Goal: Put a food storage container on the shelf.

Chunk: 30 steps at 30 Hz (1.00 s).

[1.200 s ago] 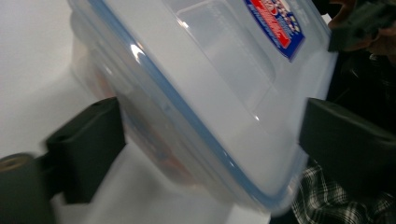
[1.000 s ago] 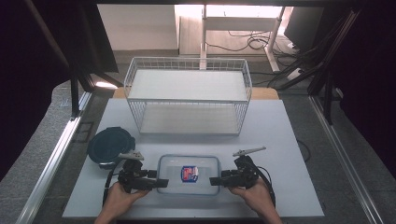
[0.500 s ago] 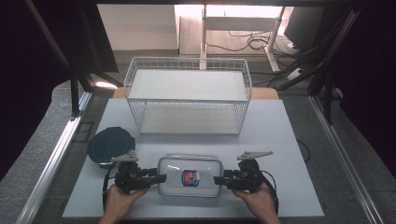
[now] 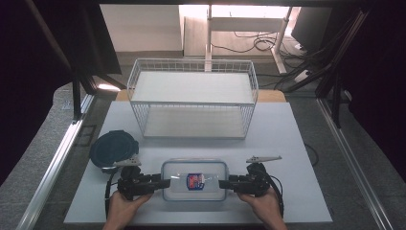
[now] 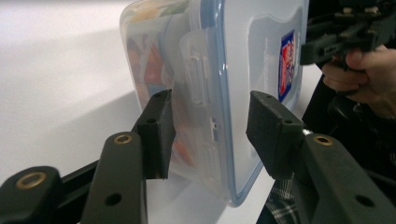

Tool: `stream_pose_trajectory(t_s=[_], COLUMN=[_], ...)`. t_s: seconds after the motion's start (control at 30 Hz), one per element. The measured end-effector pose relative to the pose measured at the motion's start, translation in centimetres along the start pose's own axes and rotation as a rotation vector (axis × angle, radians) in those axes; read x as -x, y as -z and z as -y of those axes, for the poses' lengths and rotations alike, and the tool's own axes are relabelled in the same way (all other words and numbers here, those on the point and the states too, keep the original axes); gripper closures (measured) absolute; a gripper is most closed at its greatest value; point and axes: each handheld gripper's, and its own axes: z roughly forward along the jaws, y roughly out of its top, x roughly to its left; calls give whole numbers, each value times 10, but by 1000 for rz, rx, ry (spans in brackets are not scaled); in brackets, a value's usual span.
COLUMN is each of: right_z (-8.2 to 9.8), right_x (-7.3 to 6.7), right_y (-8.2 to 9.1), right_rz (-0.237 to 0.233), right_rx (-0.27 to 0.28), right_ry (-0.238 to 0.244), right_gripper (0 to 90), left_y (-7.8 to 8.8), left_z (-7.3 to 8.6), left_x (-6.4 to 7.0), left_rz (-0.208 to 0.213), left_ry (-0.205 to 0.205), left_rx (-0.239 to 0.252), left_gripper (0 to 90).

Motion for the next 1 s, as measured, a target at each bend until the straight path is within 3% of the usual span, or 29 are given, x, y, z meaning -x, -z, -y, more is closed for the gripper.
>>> stream_pose_trajectory(t_s=[0.1,0.17,0.4,0.5,0.7,1.0], right_z=[-1,-5,-29,-46,-67,-98], right_x=[-3,-6,-16,-21,-23,-26], right_y=[1,3,20,28,40,54], right_rz=[15,20,31,28,3,3], right_rx=[12,26,83,104,138,174], right_ry=[7,28,96,133,155,172], right_gripper=[488,488,492,493,504,507], left_y=[3,5,13,22,29,35], left_z=[-7,-14,-33,-52,-76,-111], left_x=[0,3,11,20,27,31], left_rz=[-4,-9,5,-8,-15,-15], left_ry=[1,-20,-53,-81,-107,-134], left_rx=[39,41,68,73,85,99], left_gripper=[525,526,528,529,529,530])
